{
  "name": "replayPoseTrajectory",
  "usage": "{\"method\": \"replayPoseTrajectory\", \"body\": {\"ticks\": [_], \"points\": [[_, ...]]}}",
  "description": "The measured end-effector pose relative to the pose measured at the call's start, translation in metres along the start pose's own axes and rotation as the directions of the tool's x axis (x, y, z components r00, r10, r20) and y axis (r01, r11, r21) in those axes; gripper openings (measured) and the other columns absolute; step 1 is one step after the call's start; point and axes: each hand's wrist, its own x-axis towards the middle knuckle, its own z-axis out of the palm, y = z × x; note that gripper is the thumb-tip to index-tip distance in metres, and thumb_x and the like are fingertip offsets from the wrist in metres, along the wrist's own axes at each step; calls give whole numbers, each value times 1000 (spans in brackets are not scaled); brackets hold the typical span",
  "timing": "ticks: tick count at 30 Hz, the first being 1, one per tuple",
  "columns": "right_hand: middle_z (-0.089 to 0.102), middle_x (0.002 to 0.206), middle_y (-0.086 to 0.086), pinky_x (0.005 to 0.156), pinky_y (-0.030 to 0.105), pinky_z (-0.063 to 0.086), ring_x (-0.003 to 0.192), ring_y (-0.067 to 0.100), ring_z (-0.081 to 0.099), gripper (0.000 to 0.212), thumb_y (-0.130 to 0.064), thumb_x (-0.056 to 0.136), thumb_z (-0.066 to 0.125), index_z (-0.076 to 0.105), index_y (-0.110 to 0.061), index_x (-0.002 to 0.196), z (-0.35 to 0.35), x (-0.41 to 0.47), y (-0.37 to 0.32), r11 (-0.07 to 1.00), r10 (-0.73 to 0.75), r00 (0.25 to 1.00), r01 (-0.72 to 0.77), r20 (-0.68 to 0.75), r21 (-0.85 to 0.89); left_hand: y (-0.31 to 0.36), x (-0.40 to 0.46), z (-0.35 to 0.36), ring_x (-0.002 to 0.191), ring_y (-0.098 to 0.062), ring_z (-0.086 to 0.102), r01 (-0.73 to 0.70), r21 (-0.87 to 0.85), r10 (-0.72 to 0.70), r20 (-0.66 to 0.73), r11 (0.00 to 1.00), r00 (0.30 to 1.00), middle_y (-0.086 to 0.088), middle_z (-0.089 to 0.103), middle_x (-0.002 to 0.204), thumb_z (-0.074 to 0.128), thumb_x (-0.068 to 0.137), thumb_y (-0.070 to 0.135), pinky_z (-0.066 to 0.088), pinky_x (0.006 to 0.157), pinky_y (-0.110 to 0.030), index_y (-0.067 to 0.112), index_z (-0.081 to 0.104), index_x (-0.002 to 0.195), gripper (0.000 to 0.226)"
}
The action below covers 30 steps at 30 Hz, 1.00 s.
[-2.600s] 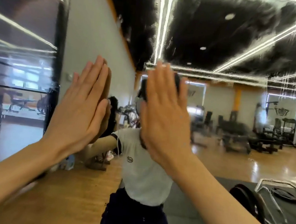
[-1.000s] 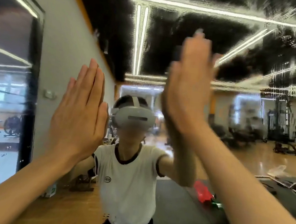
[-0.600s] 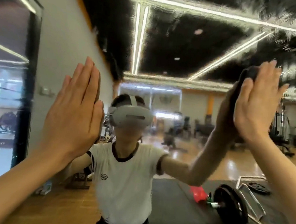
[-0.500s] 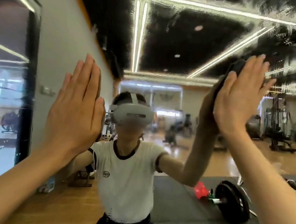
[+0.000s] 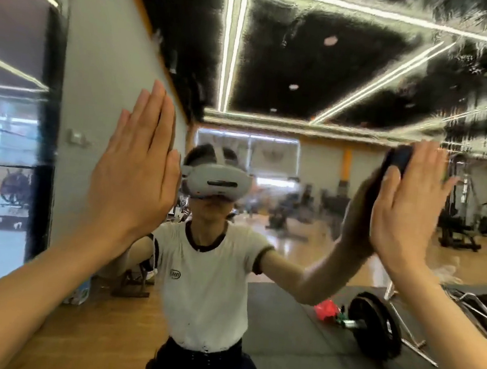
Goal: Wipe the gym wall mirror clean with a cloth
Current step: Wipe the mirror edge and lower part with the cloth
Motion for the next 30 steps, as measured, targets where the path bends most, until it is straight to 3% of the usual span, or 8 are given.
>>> {"method": "replayPoseTrajectory", "body": {"ticks": [3, 10, 13, 18, 21, 25, 27, 30], "points": [[14, 166, 16, 125, 53, 6, 155, 30, 11, 60, -26, 104, 26, 17, 0, 158, 15, -16, -50, 996, 86, 990, -84, -108, 22, 0, -1, 1, 157, -24, 1, -4, -3, 4, -4, 1000, 1000, -13, 2, 170, 27, 105, 27, -12, 123, -24, 4, 7, 161, 64], [26, 163, 15, 126, 39, 1, 153, 25, 18, 55, -22, 104, 38, 29, -4, 155, 37, -80, -142, 783, -620, 782, 613, 56, 102, -1, -1, 0, 156, -21, -1, -9, 4, 9, -1, 1000, 1000, -11, 2, 170, 25, 106, 27, -11, 124, -25, 5, 5, 161, 63], [33, 158, 16, 123, 25, -5, 149, 20, 20, 55, -12, 98, 46, 32, -7, 151, 12, -60, -64, 901, -432, 899, 426, 76, 84, -1, -1, 0, 157, -22, 0, -11, -1, 11, -8, 1000, 1000, -11, 3, 170, 26, 105, 28, -10, 124, -25, 5, 6, 161, 63], [10, 167, 12, 125, 50, 0, 155, 24, 5, 59, -29, 106, 22, 13, -5, 159, 3, -61, -4, 999, 45, 999, -45, 5, 5, 2, -1, 0, 156, -25, 2, -4, 3, 4, -8, 1000, 1000, -14, 4, 169, 29, 105, 24, -11, 124, -25, 3, 6, 161, 64], [13, 167, 12, 126, 43, -6, 155, 26, 8, 59, -32, 105, 21, 16, -7, 158, 20, -85, -77, 986, -163, 987, 163, 12, 39, 1, 1, -2, 157, -25, 0, -6, 12, 6, 23, 1000, 1000, -14, 2, 169, 27, 105, 24, -11, 124, -26, 3, 5, 161, 64], [22, 165, 10, 126, 40, -1, 154, 23, 15, 55, -27, 105, 29, 29, -7, 157, 30, -108, -115, 787, -616, 777, 612, 130, 78, -3, -7, -12, 157, -21, -4, -15, 2, 15, 93, 1000, 996, -11, -2, 170, 25, 106, 31, -12, 124, -26, 6, 1, 161, 65], [18, 166, 6, 125, 38, -5, 154, 20, 9, 56, -27, 104, 32, 26, -11, 157, 23, -96, -79, 793, -608, 782, 607, 137, 56, -10, -25, -21, 157, -19, -5, -22, 10, 21, 125, 1000, 992, -9, -3, 170, 22, 106, 34, -12, 124, -26, 8, 2, 162, 65], [6, 167, 0, 124, 32, -14, 154, 14, -8, 57, -27, 105, 28, 15, -18, 160, 4, -93, -9, 954, -300, 946, 295, 122, 59, -29, -58, -31, 155, -11, -8, -4, 21, 1, 147, 1000, 989, -9, 2, 169, 20, 106, 35, -10, 124, -25, 7, 6, 162, 64]]}}
